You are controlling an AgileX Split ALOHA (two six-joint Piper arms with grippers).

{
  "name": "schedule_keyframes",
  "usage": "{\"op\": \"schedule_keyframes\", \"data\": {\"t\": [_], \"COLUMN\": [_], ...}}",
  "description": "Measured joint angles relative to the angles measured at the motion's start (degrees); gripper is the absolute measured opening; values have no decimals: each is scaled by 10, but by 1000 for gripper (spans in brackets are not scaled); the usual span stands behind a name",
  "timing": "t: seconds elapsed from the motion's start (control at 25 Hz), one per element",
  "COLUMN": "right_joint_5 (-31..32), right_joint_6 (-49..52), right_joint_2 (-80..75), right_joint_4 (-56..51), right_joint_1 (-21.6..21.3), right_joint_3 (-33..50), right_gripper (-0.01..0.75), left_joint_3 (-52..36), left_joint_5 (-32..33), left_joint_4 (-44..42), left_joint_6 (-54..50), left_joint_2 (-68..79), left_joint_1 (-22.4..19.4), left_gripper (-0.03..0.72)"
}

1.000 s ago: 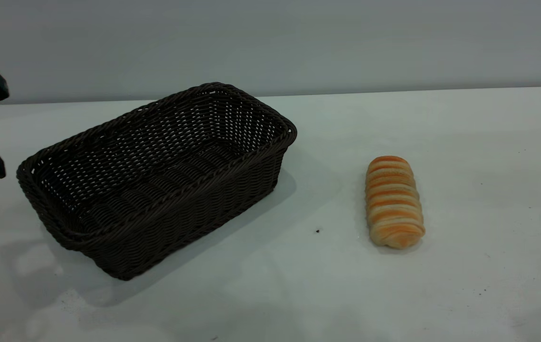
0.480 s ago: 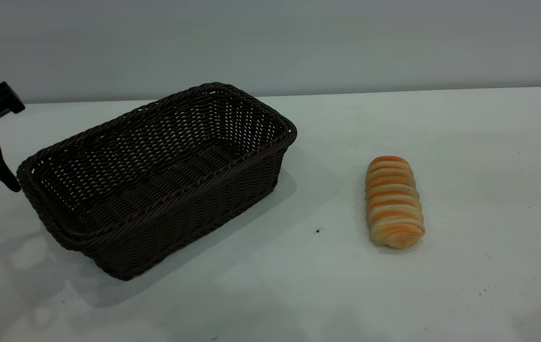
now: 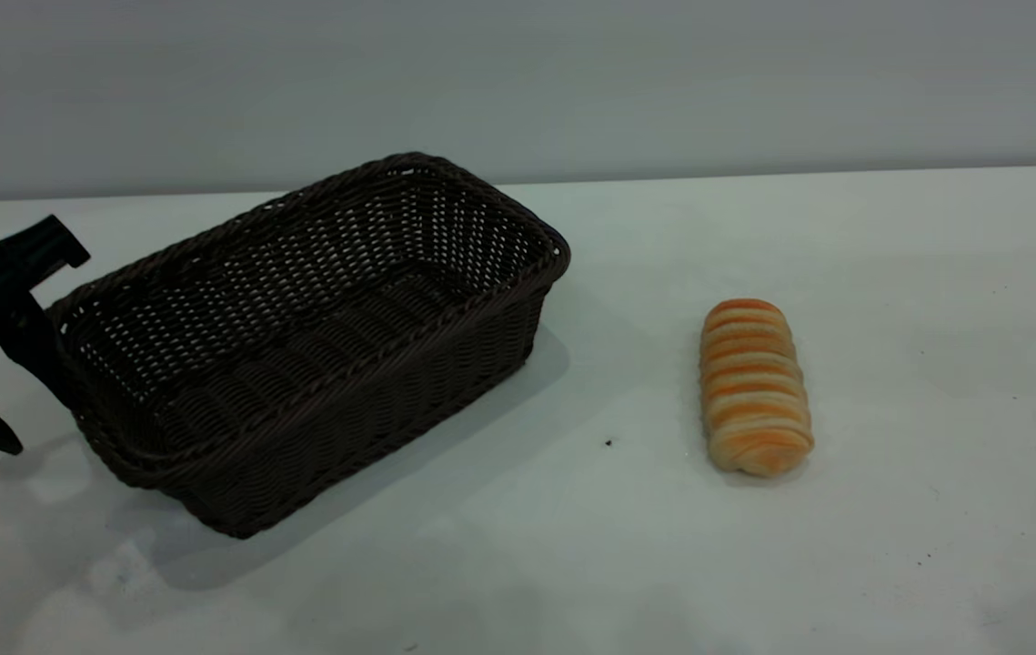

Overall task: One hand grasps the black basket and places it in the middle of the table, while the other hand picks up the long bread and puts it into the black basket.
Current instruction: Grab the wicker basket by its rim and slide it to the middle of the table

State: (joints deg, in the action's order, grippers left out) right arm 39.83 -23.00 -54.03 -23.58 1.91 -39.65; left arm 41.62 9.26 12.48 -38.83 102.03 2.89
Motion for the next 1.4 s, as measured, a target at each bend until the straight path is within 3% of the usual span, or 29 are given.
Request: {"op": "schedule_keyframes", "data": {"t": [0.84, 1.4], "right_joint_5": [0, 0], "right_joint_6": [0, -1], "right_joint_2": [0, 0], "right_joint_4": [0, -2], "right_joint_1": [0, 0], "right_joint_3": [0, 0], "right_gripper": [473, 473], "left_joint_3": [0, 0], "left_joint_5": [17, -33], "left_joint_4": [-2, -2], "left_joint_6": [30, 33], "left_joint_2": [-50, 4], "left_joint_1": [0, 7], "left_gripper": [410, 410]}}
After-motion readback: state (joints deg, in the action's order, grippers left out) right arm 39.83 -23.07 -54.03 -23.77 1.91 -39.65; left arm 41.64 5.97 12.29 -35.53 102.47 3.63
